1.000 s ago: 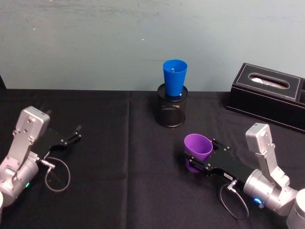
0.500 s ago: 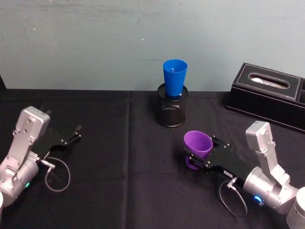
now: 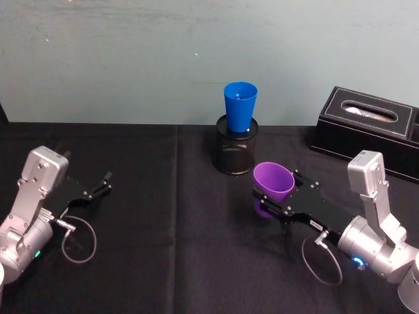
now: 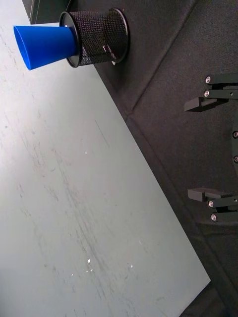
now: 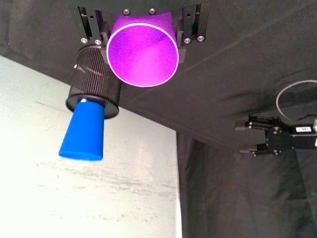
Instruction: Pick up one cup with a gripper and tap it against the other cup.
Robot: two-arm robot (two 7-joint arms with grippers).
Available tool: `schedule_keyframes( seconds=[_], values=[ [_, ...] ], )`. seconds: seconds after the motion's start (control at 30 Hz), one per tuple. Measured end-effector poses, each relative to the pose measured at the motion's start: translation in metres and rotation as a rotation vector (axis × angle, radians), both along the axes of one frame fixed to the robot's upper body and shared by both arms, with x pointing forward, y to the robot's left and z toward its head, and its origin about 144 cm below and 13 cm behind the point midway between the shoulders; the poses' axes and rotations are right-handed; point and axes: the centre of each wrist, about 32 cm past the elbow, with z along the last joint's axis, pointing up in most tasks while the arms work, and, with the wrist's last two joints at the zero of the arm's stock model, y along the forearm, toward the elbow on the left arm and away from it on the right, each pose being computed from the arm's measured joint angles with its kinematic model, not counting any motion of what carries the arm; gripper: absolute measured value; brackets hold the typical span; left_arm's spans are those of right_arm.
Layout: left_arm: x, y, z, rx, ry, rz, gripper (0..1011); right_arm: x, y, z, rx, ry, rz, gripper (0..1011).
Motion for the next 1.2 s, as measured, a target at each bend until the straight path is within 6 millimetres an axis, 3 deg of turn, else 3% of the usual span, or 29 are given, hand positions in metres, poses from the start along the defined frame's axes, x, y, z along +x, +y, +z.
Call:
schedule_keyframes(
  seconds=[0.7, 1.2],
  values=[
    [0.0, 0.0, 0.0, 0.0, 0.0, 0.0, 1011, 0.018, 0.014, 0.035, 0.012, -0.103, -0.11, 732],
    [0.0, 0.0, 0.0, 0.0, 0.0, 0.0, 1011, 0.045, 0.03, 0.038, 0.048, -0.117, -0.171, 732]
  ],
)
